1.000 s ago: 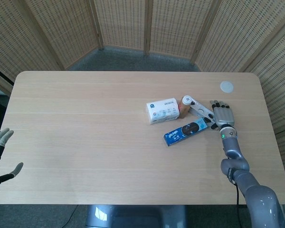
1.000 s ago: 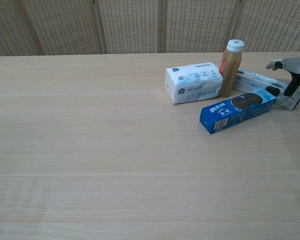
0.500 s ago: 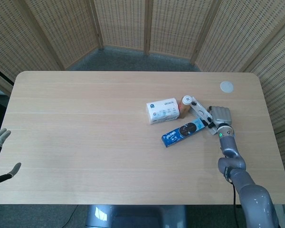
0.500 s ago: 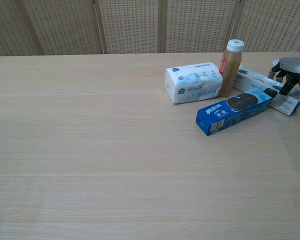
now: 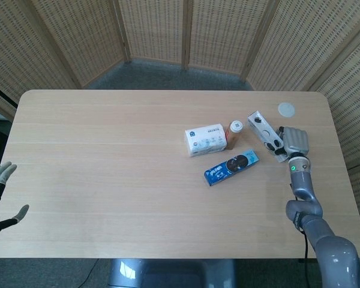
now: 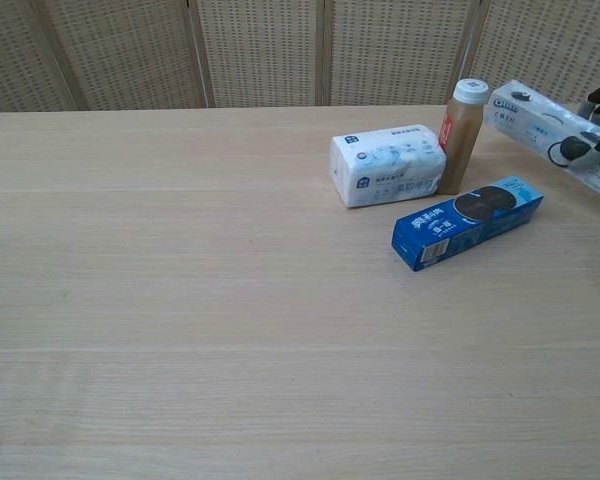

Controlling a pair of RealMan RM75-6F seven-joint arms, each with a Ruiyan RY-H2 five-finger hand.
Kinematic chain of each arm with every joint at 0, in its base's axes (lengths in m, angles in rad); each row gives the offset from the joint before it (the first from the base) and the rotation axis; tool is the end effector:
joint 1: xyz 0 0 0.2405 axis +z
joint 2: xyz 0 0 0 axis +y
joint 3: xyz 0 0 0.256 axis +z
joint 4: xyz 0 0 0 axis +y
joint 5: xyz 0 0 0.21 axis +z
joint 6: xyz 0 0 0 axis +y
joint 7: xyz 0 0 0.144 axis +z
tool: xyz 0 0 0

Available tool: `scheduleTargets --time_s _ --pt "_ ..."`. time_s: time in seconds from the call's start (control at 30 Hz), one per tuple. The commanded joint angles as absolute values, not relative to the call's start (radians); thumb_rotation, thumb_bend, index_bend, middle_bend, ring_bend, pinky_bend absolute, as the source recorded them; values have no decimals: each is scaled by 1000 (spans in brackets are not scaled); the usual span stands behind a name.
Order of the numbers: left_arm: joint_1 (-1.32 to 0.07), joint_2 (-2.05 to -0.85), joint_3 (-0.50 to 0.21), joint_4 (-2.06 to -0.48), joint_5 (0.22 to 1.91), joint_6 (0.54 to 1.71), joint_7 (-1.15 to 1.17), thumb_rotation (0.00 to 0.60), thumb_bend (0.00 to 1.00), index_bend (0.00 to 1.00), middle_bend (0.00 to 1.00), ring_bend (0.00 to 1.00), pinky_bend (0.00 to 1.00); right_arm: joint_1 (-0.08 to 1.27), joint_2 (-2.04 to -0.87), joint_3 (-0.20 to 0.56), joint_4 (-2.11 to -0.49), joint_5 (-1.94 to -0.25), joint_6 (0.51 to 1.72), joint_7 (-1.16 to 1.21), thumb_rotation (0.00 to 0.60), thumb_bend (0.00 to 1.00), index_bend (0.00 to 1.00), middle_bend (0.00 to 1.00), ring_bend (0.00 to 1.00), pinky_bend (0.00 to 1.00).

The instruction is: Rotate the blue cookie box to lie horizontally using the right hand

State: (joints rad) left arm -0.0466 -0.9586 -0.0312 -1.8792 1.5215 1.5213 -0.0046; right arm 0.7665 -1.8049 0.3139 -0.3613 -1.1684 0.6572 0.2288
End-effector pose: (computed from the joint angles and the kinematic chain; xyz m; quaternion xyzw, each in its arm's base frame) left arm -0.2713 0.1629 0.1863 -0.5712 -0.4210 -0.4196 0.5660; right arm -0.3203 -0.4506 0.0561 0.5682 -0.4631 0.3057 0.6077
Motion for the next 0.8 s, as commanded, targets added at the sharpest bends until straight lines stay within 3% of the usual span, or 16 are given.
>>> scheduleTargets --time_s 0.03,0.47,0.8 --pt "-51 -963 -32 -1878 1523 1516 -2 600 319 80 0 0 0 751 -1762 331 -413 -1167 703 244 600 50 504 849 709 828" --pt "-39 -967 -23 -1880 1531 1531 -9 600 317 81 0 0 0 691 -1548 397 -835 -1164 949 203 600 44 501 851 712 828" --pt "-27 -961 -17 -1877 1543 1547 -22 600 317 81 0 0 0 655 -1404 442 -1134 -1130 1051 95 600 41 502 850 711 827"
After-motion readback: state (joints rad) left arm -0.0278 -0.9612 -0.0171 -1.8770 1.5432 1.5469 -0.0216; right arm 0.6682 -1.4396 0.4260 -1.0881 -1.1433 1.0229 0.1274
